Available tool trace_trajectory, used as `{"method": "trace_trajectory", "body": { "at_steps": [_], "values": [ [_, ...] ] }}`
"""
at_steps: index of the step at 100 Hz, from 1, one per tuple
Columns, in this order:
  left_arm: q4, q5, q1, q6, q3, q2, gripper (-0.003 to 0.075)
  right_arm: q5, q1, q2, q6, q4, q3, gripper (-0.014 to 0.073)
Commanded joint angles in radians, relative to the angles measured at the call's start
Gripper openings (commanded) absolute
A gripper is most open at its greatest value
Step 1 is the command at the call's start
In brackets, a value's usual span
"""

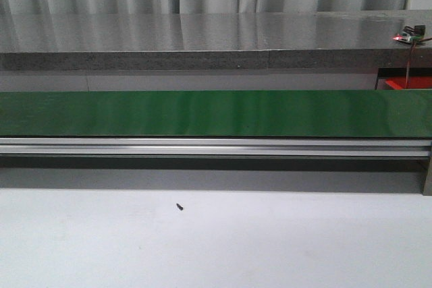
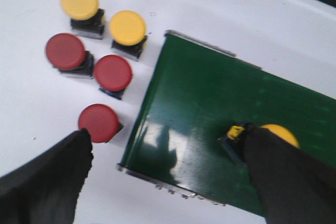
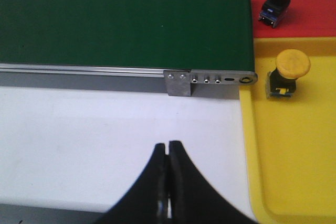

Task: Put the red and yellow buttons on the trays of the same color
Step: 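Set the yellow button on the near end of the belt, release, then grasp a red push-button from the cluster with the left gripper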

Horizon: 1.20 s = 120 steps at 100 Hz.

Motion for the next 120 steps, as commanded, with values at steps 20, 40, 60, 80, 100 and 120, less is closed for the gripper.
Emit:
{"method": "trace_trajectory", "body": {
  "at_steps": [20,40,60,80,100,120],
  "values": [
    [-0.004,-0.111,0.093,-0.006,0.082,-0.041,0.0586,-0.066,0.002,0.002,-0.008,-0.001,-0.024,-0.0068],
    [-0.002,-0.109,0.101,-0.006,0.098,0.037,0.0586,-0.066,0.002,0.002,-0.008,-0.001,-0.024,-0.0068],
    [-0.002,-0.124,0.101,-0.006,0.098,0.119,0.0586,-0.066,0.002,0.002,-0.008,-0.001,-0.024,-0.0068],
    [0.003,-0.163,0.101,-0.006,0.098,0.167,0.0586,-0.066,0.002,0.002,-0.008,-0.001,-0.024,-0.0068],
    [0.008,-0.223,0.101,-0.006,0.096,0.195,0.0586,-0.066,0.002,0.002,-0.008,-0.001,-0.024,-0.0068],
    [0.008,-0.237,0.101,-0.006,0.096,0.221,0.0586,-0.066,0.002,0.002,-0.008,-0.001,-0.024,-0.0068]
  ]
}}
